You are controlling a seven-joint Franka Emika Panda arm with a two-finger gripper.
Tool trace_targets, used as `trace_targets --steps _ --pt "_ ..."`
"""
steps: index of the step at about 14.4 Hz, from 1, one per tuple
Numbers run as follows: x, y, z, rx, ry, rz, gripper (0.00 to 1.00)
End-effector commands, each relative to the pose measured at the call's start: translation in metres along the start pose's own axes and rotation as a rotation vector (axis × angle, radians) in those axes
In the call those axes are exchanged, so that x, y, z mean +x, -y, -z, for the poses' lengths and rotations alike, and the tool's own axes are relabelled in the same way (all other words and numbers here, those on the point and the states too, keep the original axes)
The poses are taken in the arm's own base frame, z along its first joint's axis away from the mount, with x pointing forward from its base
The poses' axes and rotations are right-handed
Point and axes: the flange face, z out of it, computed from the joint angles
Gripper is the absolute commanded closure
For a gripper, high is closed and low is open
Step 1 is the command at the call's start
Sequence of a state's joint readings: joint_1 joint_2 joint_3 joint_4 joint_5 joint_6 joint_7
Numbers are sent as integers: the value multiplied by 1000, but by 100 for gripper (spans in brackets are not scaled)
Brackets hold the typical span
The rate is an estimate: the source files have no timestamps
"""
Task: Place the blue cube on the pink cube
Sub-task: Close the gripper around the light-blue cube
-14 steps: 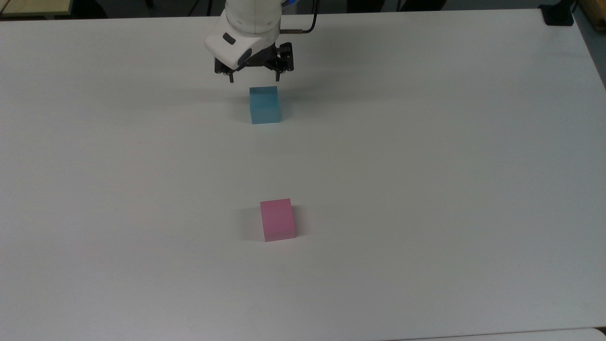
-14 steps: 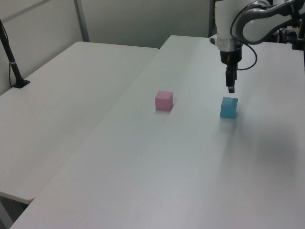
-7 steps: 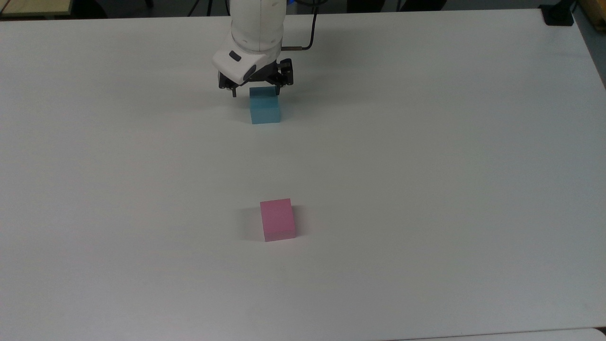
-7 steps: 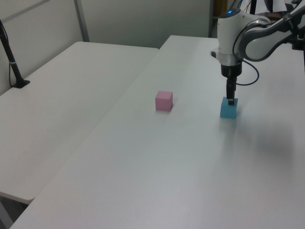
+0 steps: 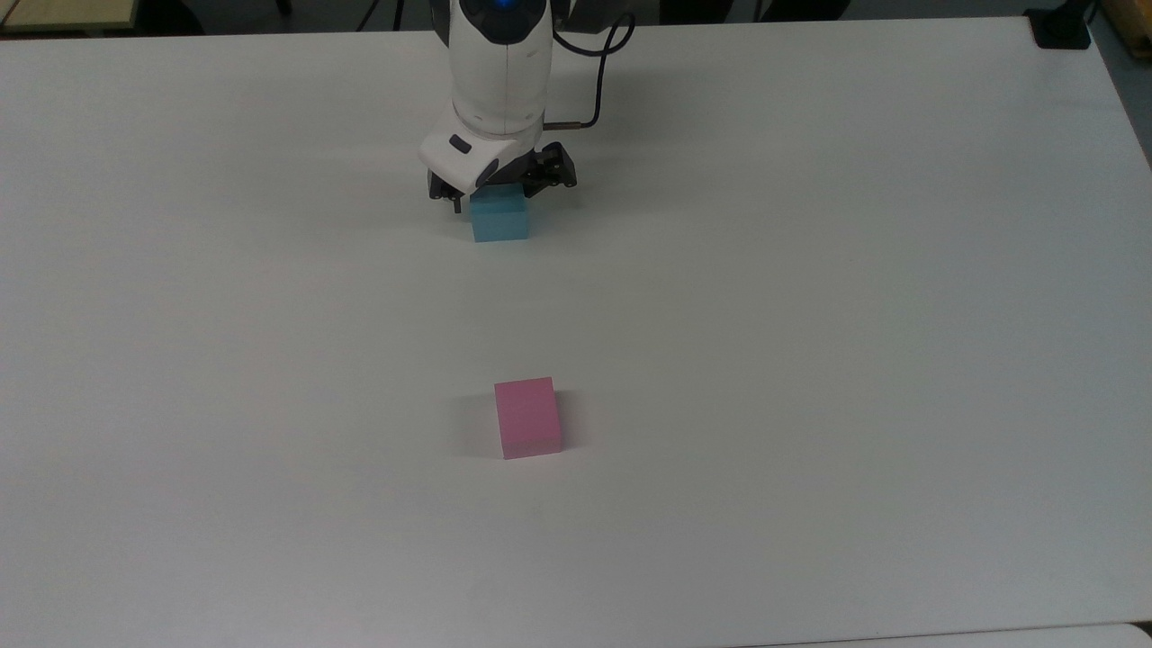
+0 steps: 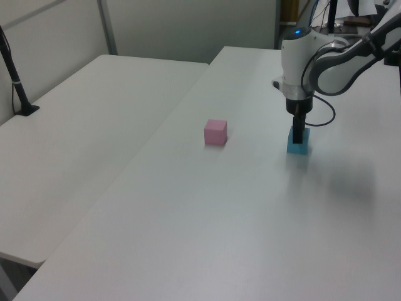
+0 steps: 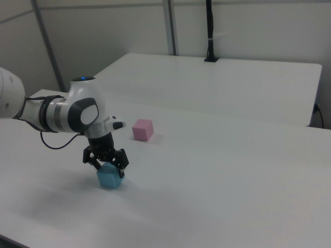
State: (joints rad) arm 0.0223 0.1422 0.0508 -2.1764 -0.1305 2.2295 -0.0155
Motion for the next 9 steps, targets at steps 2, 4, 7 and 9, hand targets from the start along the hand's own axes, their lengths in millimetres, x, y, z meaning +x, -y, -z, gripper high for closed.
trace_targets --steps 2,4,7,9 --pt "2 5 -5 -20 -13 -2 0" --pt "2 5 -5 -20 -13 -2 0" --pt "2 5 -4 -20 -15 -2 22" --pt "5 5 -1 -23 -22 16 53"
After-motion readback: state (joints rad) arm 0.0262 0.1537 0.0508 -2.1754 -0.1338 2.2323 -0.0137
